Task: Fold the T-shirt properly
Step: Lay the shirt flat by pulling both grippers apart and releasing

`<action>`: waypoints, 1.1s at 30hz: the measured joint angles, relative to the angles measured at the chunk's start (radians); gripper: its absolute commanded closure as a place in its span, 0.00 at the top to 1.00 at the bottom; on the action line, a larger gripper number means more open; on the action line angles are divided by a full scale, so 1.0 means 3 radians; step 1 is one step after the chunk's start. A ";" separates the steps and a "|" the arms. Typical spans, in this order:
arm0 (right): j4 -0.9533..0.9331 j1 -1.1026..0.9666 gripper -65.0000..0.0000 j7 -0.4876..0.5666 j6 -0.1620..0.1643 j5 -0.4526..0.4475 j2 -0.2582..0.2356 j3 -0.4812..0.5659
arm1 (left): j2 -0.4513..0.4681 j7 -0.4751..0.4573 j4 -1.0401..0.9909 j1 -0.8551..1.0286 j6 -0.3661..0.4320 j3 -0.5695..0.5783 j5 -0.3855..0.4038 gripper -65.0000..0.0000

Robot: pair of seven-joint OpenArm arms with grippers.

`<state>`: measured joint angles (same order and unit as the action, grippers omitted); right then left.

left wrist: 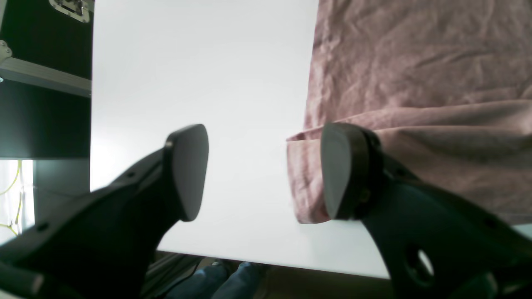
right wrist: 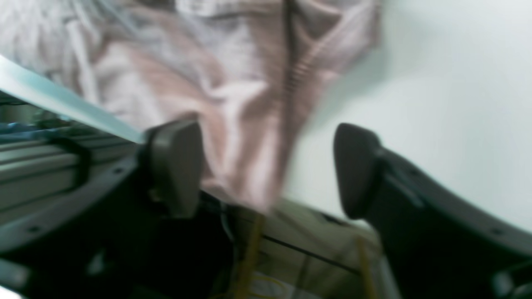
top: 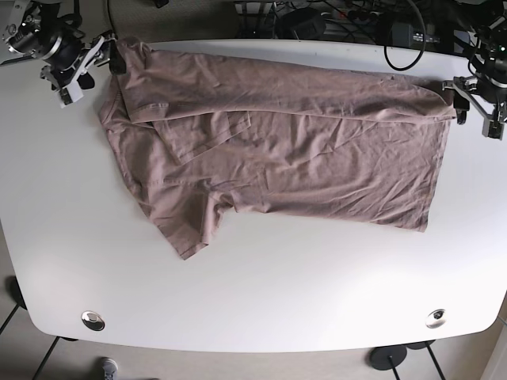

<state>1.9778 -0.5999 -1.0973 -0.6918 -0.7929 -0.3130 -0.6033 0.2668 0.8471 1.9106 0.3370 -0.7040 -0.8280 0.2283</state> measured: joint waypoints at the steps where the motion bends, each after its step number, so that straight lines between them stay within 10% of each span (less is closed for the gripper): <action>1: 0.0000 0.0009 0.56 0.0003 -0.0001 -0.0008 0.0067 0.0072 | -0.0019 -0.0011 0.0000 -0.0004 -0.0001 0.0075 -0.0053 0.60; 8: -0.0001 -0.0001 0.23 0.0003 -0.0003 0.0708 0.0407 0.0273 | -0.0196 -0.0042 -0.0174 0.0127 -0.0001 0.0144 -0.0387 0.25; 12: -0.0245 0.0076 0.22 0.0014 -0.0003 0.1191 0.0502 0.0286 | -0.0118 -0.0173 -0.0600 0.0125 0.0000 0.0153 -0.0450 0.18; 19: -0.0848 0.0463 0.22 0.0275 -0.0056 0.1125 0.0017 0.0287 | 0.0128 -0.0472 -0.1221 0.0109 -0.0003 0.0243 -0.0385 0.18; 33: -0.0961 0.0637 0.22 0.0266 -0.0055 0.1162 -0.0175 0.0440 | 0.0139 -0.0350 -0.0712 0.0573 -0.0014 0.0249 -0.0385 0.19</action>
<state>1.6894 -0.4088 -1.0176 -0.7082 -0.4442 -0.3656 -0.4713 0.3084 0.7422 1.6970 0.5091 -0.7082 -0.7532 0.1127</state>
